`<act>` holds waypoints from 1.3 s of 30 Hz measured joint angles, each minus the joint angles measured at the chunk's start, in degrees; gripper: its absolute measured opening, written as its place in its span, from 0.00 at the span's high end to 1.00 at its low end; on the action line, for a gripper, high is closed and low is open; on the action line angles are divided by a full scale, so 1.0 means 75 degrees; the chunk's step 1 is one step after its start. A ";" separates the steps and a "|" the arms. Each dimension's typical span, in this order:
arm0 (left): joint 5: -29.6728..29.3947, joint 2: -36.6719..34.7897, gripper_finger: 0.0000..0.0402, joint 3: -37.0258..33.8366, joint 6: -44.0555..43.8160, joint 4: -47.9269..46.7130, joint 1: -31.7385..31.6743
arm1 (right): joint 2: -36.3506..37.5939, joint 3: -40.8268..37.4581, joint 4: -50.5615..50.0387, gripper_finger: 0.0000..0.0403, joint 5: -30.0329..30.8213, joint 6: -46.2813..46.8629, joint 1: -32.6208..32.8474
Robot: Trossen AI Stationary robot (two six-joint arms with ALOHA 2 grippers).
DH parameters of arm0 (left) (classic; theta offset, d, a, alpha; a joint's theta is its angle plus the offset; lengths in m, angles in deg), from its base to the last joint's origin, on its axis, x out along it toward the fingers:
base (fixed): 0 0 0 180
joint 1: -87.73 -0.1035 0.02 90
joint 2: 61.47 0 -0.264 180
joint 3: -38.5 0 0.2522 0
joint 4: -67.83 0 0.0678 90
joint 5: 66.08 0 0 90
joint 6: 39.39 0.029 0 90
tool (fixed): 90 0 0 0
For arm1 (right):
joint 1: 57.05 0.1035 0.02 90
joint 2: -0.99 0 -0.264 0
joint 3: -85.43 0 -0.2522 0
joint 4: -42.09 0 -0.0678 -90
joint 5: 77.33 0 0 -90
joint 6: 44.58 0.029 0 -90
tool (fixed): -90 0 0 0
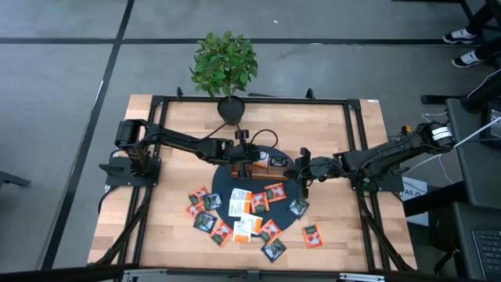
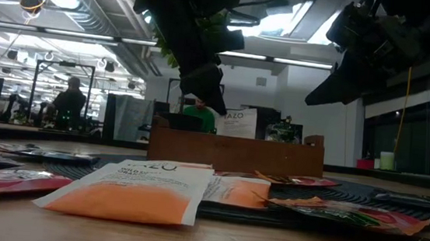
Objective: Pick & Place Tea
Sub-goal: Put the white tea bag into the middle of the wooden organizer, then put the orange tea bag into the left side of the wooden organizer
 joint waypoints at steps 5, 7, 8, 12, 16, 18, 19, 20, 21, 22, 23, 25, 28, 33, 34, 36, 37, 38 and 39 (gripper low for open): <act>0.0081 0.0000 0.99 0.0000 0.0000 0.0000 0.0000 | -0.0002 0.0000 -0.0005 0.90 0.0000 0.0000 0.0002; 0.0213 0.0000 0.97 0.0000 0.0000 0.0000 0.0000 | 0.0001 0.0000 -0.0016 0.90 0.0000 0.0000 -0.0001; 0.0236 0.0000 0.96 0.0000 0.0000 0.0000 0.0000 | -0.0001 0.0000 -0.0024 0.90 -0.0002 0.0000 0.0001; 0.0230 0.0000 0.90 0.0000 0.0000 0.0000 0.0000 | 0.0001 0.0000 -0.0025 0.90 -0.0003 0.0001 0.0002; 0.0228 0.0000 0.87 0.0000 0.0000 0.0000 0.0006 | 0.0001 0.0000 -0.0025 0.90 -0.0003 0.0002 -0.0001; 0.0228 0.0000 0.85 0.0000 0.0000 0.0000 0.0006 | -0.0001 0.0000 -0.0025 0.90 -0.0003 0.0002 0.0000; 0.0229 0.0000 0.85 0.0000 0.0000 0.0000 0.0006 | -0.0002 0.0000 -0.0025 0.90 -0.0003 0.0003 -0.0001; 0.0228 0.0000 0.84 0.0000 0.0000 0.0000 0.0006 | 0.0001 0.0000 -0.0025 0.90 -0.0003 0.0003 0.0002; 0.0228 0.0000 0.84 0.0000 0.0000 0.0000 0.0011 | -0.0001 0.0000 -0.0025 0.90 -0.0003 0.0003 0.0002; 0.0228 -0.0012 0.84 0.0000 0.0000 -0.0004 0.0019 | -0.0001 0.0000 -0.0026 0.90 -0.0003 0.0003 0.0000; 0.0228 -0.0034 0.84 -0.0003 0.0000 -0.0009 0.0030 | -0.0002 0.0000 -0.0028 0.90 -0.0003 0.0003 0.0002; 0.0217 -0.0081 0.83 0.0000 0.0070 0.0037 0.0062 | -0.0002 0.0000 -0.0030 0.90 -0.0003 0.0003 0.0001; 0.0165 -0.0259 0.82 -0.0003 0.0198 0.0032 0.0145 | -0.0002 0.0000 -0.0054 0.90 -0.0003 0.0005 0.0001; 0.0140 -0.0595 0.81 -0.0002 0.0297 -0.0027 0.0262 | 0.0000 0.0000 -0.0089 0.90 -0.0003 0.0026 0.0001; 0.0140 -0.0686 0.81 0.0000 0.0341 -0.0023 0.0288 | 0.0001 0.0000 -0.0086 0.90 -0.0003 0.0027 0.0002; 0.0132 -0.0870 0.81 0.0000 0.0455 -0.0150 0.0350 | -0.0001 0.0000 -0.0089 0.90 -0.0003 0.0027 0.0002; 0.0105 -0.0960 0.82 0.0000 0.0477 -0.0234 0.0379 | 0.0001 0.0000 -0.0089 0.90 -0.0006 0.0023 0.0002; 0.0032 -0.1041 0.82 0.0000 0.0479 -0.0301 0.0414 | 0.0001 0.0000 -0.0086 0.90 -0.0003 0.0023 0.0002; -0.0051 -0.1150 0.82 0.0000 0.0468 -0.0399 0.0456 | 0.0001 0.0000 -0.0086 0.90 -0.0003 0.0020 0.0002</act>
